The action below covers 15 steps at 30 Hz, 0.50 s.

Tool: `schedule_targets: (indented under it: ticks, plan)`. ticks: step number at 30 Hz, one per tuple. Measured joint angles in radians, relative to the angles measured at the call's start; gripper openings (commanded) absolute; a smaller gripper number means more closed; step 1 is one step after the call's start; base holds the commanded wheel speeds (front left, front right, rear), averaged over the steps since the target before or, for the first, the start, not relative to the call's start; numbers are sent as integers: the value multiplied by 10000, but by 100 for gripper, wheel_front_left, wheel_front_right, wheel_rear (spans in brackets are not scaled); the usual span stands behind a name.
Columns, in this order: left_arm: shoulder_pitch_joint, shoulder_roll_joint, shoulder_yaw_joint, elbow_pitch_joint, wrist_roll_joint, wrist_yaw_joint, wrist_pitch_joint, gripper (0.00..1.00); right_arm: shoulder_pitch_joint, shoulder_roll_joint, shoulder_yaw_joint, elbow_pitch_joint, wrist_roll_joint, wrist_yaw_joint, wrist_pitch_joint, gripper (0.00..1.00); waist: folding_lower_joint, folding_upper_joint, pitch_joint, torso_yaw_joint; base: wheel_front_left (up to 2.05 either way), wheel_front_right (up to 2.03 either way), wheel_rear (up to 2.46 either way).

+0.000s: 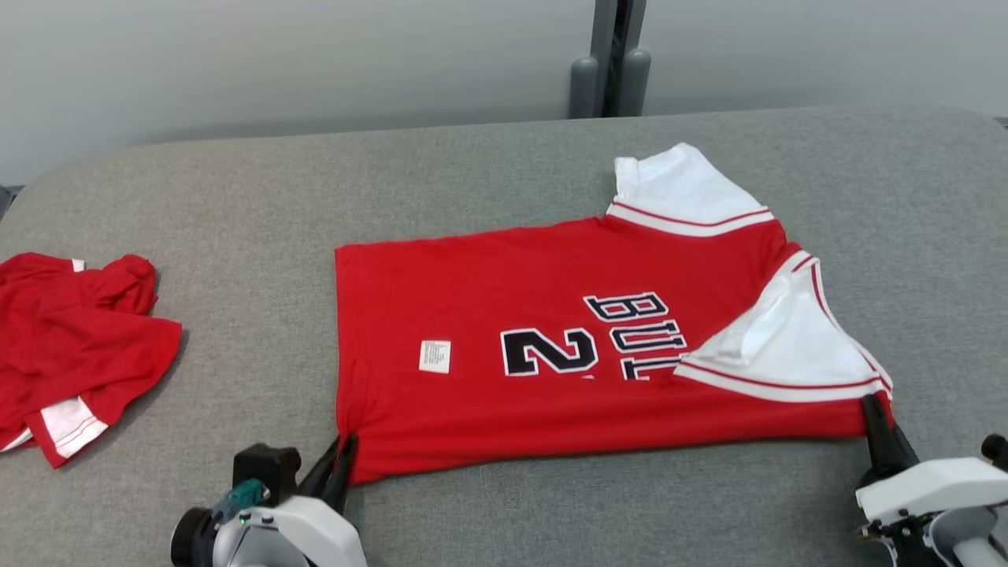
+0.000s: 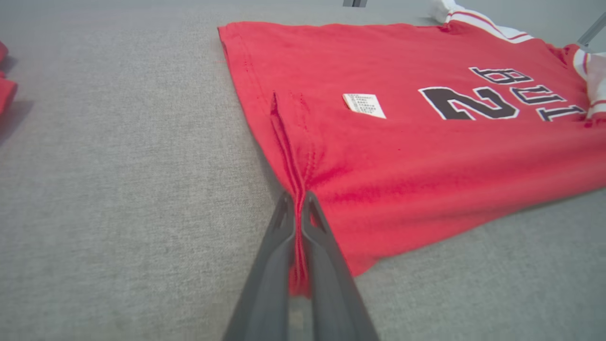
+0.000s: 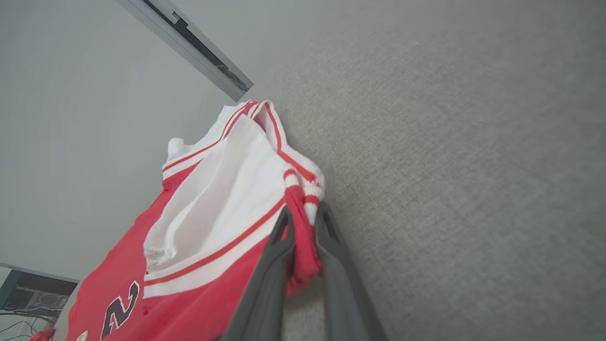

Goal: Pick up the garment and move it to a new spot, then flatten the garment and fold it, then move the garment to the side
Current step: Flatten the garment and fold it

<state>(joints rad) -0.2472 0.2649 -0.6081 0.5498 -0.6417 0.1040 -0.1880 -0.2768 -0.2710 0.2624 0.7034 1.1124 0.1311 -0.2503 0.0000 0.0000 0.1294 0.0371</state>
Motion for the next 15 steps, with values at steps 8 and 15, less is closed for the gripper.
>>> schedule_targets:
  ticks: [8,15]
  plan:
    - [965,397,-58,-640,-194,165,207,0,913,-29,134,-351,148,0,144,0,0,0,-456,-322,0,0,0]
    - [1760,853,-130,-1672,-249,487,646,0,1617,-113,-4,-846,2,0,364,0,0,0,-645,-497,0,0,0]
